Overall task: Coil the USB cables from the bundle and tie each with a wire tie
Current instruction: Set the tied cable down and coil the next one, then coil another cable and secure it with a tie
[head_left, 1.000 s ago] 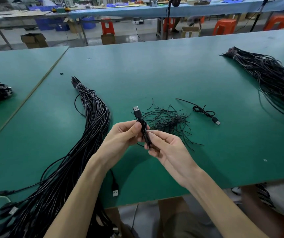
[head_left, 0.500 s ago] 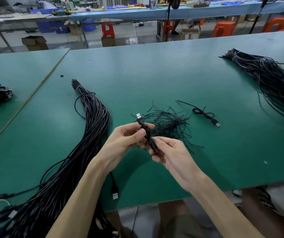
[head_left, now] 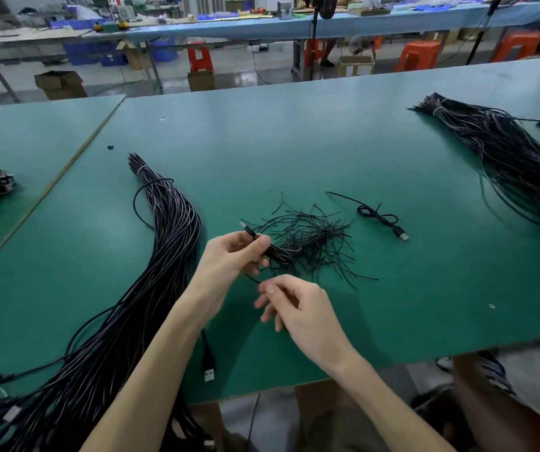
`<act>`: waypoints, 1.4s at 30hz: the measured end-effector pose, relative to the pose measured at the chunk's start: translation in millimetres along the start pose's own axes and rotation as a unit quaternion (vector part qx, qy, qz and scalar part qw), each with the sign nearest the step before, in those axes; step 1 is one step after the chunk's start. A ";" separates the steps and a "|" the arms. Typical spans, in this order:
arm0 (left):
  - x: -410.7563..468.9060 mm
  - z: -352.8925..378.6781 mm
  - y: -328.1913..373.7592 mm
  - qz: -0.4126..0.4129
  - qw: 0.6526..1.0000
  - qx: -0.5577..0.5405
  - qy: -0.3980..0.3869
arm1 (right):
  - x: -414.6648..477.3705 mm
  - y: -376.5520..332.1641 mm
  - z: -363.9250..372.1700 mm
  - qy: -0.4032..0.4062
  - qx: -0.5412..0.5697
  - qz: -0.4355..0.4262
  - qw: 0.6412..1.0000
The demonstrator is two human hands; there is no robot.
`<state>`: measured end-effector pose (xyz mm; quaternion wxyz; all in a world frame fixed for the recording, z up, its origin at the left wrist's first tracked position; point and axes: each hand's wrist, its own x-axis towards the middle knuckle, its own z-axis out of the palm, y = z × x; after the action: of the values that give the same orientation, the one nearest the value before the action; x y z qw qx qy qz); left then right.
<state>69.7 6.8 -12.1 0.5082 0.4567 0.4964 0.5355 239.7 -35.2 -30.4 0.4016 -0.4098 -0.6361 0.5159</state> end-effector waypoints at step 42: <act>13.8 -65.5 21.3 -0.080 0.741 0.634 0.206 | -1.3 -4.0 1.6 -0.019 -0.046 0.006 0.999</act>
<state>1.9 16.4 3.0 0.0281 0.5104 0.8487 0.1356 238.3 -37.5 -26.9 0.3670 -0.4221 -0.6643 0.4958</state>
